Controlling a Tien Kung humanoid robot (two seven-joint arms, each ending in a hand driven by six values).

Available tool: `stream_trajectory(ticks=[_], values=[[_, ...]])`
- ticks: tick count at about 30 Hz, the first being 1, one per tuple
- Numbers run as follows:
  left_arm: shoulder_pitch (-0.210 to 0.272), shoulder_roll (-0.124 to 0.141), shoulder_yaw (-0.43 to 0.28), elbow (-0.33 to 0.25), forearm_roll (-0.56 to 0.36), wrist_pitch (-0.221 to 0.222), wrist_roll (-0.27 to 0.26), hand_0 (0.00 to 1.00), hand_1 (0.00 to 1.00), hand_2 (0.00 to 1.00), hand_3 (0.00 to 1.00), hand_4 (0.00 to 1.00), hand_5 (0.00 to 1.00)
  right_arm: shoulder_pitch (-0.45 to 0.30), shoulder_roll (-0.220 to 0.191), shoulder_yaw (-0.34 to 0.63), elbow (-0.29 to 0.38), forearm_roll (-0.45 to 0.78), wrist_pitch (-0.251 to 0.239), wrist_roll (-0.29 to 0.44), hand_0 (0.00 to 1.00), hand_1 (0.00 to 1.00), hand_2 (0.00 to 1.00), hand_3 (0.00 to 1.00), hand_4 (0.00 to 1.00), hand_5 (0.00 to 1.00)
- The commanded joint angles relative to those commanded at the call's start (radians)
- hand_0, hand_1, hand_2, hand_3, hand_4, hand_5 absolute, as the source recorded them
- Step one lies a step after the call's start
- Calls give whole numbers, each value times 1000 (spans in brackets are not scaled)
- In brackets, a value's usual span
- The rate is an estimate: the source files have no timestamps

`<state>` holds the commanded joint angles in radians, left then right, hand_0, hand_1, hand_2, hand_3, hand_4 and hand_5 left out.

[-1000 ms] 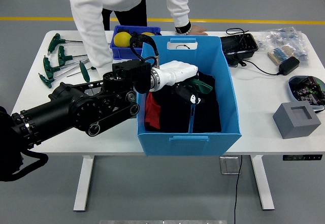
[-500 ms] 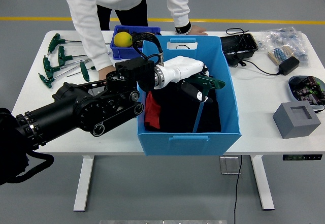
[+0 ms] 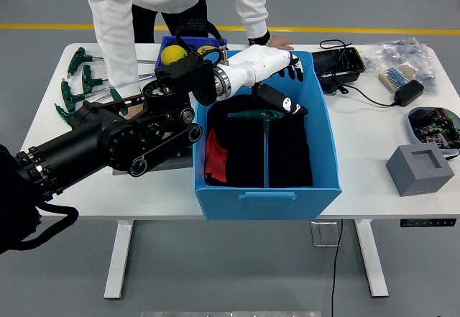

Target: Lift tool from toolbox,place it in box,lift tool from toolbox,place it in box

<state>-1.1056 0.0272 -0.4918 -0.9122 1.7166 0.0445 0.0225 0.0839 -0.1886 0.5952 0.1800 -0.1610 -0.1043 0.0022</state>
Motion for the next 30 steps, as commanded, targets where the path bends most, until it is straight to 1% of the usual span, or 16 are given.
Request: stream_trajectory(ticks=[1,2,6,7,10,13,14,15,17,21,24,25,26,28,29,30], values=[[-3,3,-10,-5,6,6,-2,630,719,777,737,998,652,-1,0,0,0,0,0,0,774,780,809,695,927,773],[-5,6,-22,-12,14,12,-5,692,758,824,757,998,654,-2,0,0,0,0,0,0,774,779,807,691,927,773],[-6,17,-69,-48,52,36,-14,692,758,824,757,998,654,-5,2,8,0,-7,0,-2,774,779,807,691,927,773],[-4,22,-86,-65,68,41,-12,692,758,824,757,998,654,-6,3,10,0,-8,0,-3,774,779,807,691,927,773],[1,34,-117,-102,100,40,-9,704,767,834,764,998,656,-9,4,14,0,-11,0,-3,774,778,807,690,925,769],[12,59,-158,-164,151,25,4,704,767,834,764,998,656,-13,7,20,0,-11,-1,-2,774,778,807,690,925,769],[14,69,-168,-182,165,17,9,707,758,811,761,998,665,-14,7,21,0,-10,-1,-1,772,778,807,690,925,769],[15,78,-177,-199,178,8,13,707,758,811,761,998,665,-15,8,23,0,-10,-1,-1,772,778,807,690,925,769],[17,107,-194,-237,212,-17,22,707,758,811,761,998,665,-18,10,29,0,-12,-1,0,772,778,807,690,925,769],[37,173,-239,-296,252,-54,40,688,747,802,746,998,678,-27,14,36,0,-10,-2,1,770,776,807,689,924,768],[56,208,-265,-299,251,-59,39,688,747,802,746,998,678,-35,18,48,0,-18,-2,0,770,776,807,689,924,768],[63,227,-263,-294,252,-61,36,688,747,802,746,998,678,-38,20,56,0,-27,-3,-2,770,776,807,689,924,768],[65,235,-260,-291,252,-62,35,689,748,800,727,998,683,-39,20,59,0,-31,-3,-3,770,772,807,687,922,769],[66,263,-233,-274,254,-68,31,689,748,800,727,998,683,-42,22,65,0,-35,-3,-5,770,772,807,687,922,769],[66,268,-226,-270,255,-68,31,689,748,800,727,998,683,-43,22,66,0,-36,-4,-5,770,772,807,687,922,769],[67,288,-200,-254,258,-70,36,689,748,800,727,998,683,-45,23,69,0,-40,-4,-6,770,772,807,687,922,769]])
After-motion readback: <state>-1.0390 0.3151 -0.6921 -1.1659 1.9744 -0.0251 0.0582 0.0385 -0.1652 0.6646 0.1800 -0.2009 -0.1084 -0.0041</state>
